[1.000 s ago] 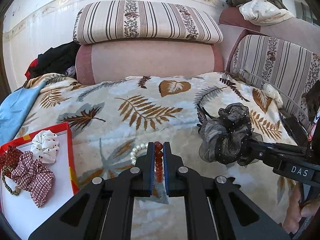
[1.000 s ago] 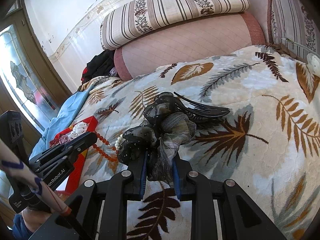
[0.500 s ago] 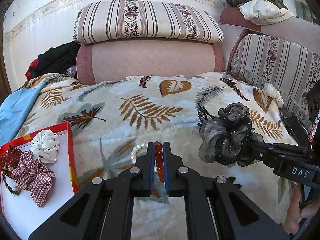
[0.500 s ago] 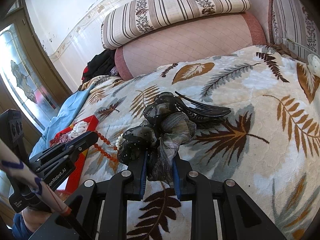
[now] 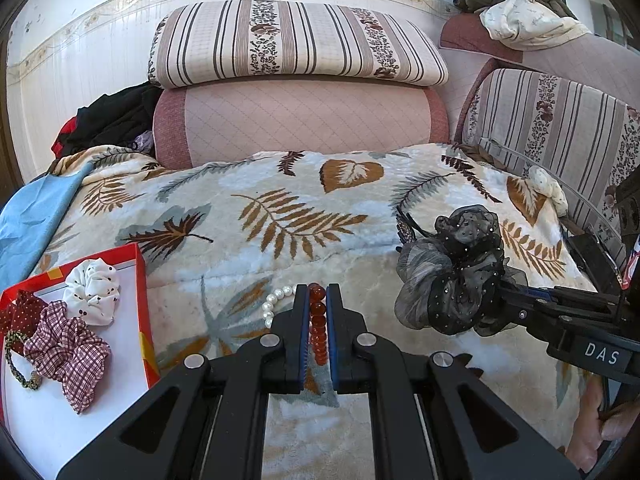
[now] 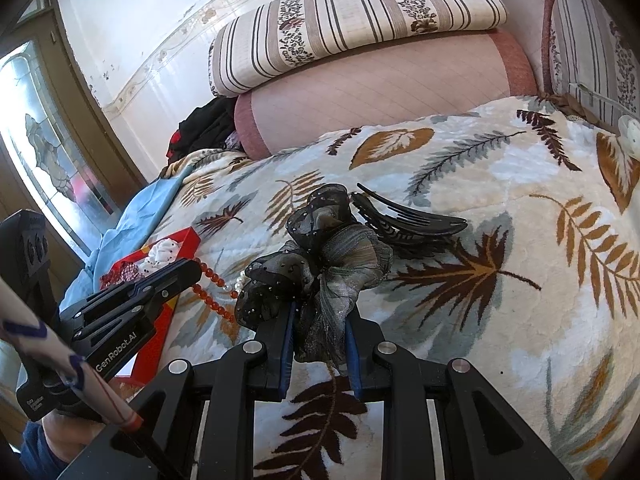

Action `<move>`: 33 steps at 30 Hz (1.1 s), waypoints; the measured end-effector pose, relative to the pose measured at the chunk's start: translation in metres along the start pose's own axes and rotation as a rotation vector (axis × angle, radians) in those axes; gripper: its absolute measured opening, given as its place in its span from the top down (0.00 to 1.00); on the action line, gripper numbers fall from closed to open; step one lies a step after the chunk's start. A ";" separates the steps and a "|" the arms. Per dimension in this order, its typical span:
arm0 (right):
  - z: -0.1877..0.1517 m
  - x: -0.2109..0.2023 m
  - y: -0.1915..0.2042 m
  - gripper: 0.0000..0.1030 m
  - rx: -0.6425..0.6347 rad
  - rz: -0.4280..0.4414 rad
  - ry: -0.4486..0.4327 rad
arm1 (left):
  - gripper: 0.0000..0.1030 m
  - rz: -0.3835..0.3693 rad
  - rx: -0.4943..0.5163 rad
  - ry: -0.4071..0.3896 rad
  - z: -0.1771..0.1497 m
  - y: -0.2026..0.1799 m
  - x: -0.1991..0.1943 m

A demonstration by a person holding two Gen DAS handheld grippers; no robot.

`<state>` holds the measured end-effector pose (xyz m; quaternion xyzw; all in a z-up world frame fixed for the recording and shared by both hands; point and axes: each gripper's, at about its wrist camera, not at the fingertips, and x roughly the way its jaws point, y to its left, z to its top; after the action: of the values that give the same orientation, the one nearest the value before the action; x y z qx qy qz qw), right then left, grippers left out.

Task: Organize jewelry
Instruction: 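Hold the red bead bracelet and black scrunchie raised above the bedspread, then carry the red bead bracelet and black scrunchie over to the red-rimmed tray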

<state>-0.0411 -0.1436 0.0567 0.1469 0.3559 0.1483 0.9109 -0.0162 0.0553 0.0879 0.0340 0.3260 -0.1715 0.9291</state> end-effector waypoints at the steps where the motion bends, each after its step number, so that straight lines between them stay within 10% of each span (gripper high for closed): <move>1: 0.000 0.000 0.001 0.77 -0.003 0.000 -0.001 | 0.93 0.002 0.000 -0.001 -0.001 0.001 0.000; 19: -0.011 -0.011 0.019 0.77 0.015 0.000 -0.027 | 0.93 0.008 -0.089 -0.078 0.003 0.036 -0.048; 33: -0.020 -0.019 0.110 0.77 -0.080 0.110 -0.009 | 0.93 0.153 -0.241 -0.138 -0.016 0.117 -0.114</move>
<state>-0.0858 -0.0473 0.0952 0.1303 0.3370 0.2113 0.9082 -0.0686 0.2014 0.1400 -0.0650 0.2762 -0.0618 0.9569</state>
